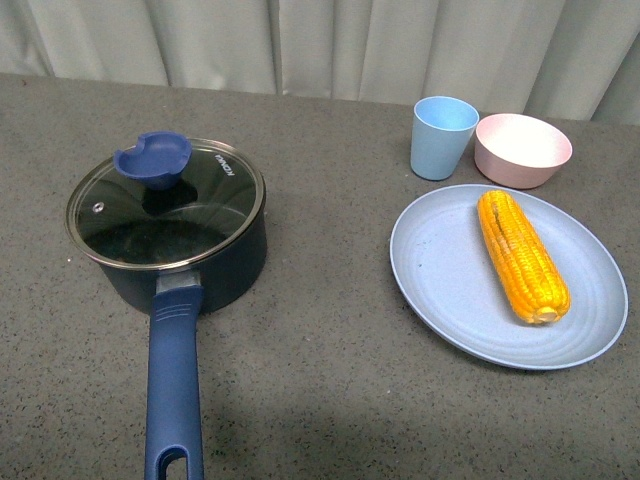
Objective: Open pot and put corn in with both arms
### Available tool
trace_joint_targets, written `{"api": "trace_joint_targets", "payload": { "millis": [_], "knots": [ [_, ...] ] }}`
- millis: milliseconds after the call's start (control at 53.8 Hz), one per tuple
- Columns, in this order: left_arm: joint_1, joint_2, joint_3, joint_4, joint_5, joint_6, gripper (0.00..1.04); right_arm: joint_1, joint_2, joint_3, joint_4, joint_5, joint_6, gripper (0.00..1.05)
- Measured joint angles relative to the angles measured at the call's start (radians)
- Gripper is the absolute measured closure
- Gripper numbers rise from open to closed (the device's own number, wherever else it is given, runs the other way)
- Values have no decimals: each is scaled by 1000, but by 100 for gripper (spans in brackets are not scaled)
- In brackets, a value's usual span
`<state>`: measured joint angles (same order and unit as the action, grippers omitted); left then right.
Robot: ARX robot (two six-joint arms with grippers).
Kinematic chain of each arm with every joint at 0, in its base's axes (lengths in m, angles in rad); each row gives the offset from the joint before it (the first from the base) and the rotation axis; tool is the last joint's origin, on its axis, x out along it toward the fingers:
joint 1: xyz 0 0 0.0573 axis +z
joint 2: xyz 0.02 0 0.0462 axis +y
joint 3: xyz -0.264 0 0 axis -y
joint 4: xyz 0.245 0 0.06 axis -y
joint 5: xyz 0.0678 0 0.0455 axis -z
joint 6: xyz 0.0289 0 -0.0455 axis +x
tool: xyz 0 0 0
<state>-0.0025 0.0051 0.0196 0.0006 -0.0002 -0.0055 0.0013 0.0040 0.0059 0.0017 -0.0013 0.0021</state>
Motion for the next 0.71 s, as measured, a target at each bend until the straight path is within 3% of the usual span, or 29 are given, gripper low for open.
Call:
{"api": "trace_joint_targets", "payload": {
  "millis": [353,372,409,464,613,706],
  "knots": [
    [0,0,0,0,-1,0,6,0,0,0,0,0,0,9],
    [-10,7,2,-11,-23,-6,6,0,0,0,0,0,0,9],
    [-34,58,23,-71,-164,-48,6,0,0,0,0,0,0,9],
    [-32,145,31,-62,-233,-80,6,0,0,0,0,1,0,9],
    [-13,380,43,142,-198,-93,6,0,0,0,0,0,0,9],
    [-4,683,97,432,-162,-105,6,0,0,0,0,0,0,9]
  ]
}}
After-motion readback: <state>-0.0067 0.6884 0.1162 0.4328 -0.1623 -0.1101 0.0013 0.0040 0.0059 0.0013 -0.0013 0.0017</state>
